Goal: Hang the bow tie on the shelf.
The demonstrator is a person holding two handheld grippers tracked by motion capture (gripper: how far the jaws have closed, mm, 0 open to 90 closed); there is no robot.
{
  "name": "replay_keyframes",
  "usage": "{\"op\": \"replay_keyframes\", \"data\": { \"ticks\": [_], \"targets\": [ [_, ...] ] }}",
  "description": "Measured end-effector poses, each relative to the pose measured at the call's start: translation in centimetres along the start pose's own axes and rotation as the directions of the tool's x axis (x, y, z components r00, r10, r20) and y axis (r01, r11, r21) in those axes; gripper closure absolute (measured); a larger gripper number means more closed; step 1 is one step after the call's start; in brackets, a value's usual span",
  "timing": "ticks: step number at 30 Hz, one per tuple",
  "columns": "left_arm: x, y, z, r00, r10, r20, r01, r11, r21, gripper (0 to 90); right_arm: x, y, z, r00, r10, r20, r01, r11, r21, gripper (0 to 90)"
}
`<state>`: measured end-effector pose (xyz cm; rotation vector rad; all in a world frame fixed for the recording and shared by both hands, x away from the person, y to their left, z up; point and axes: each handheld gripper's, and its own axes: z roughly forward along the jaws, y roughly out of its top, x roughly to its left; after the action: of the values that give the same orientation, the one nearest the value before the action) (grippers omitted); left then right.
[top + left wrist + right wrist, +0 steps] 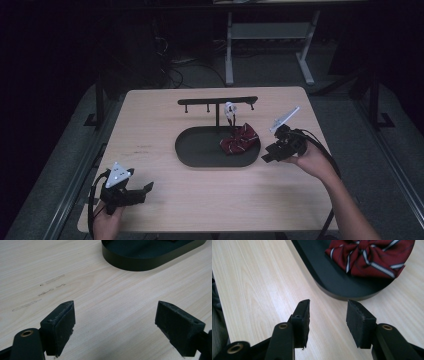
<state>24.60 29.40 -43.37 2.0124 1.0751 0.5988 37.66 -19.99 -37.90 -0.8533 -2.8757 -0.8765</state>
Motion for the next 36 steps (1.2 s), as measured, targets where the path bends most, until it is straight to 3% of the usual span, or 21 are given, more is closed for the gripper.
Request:
{"op": "replay_keyframes", "data": {
  "ticks": [36],
  "targets": [
    [-0.1,0.0,0.1,1.0000,0.009,0.002,-0.009,0.9999,0.011,16.1,1.1,-4.9,0.4,0.9990,0.043,0.011,-0.043,0.998,-0.036,49.2]
  ]
}}
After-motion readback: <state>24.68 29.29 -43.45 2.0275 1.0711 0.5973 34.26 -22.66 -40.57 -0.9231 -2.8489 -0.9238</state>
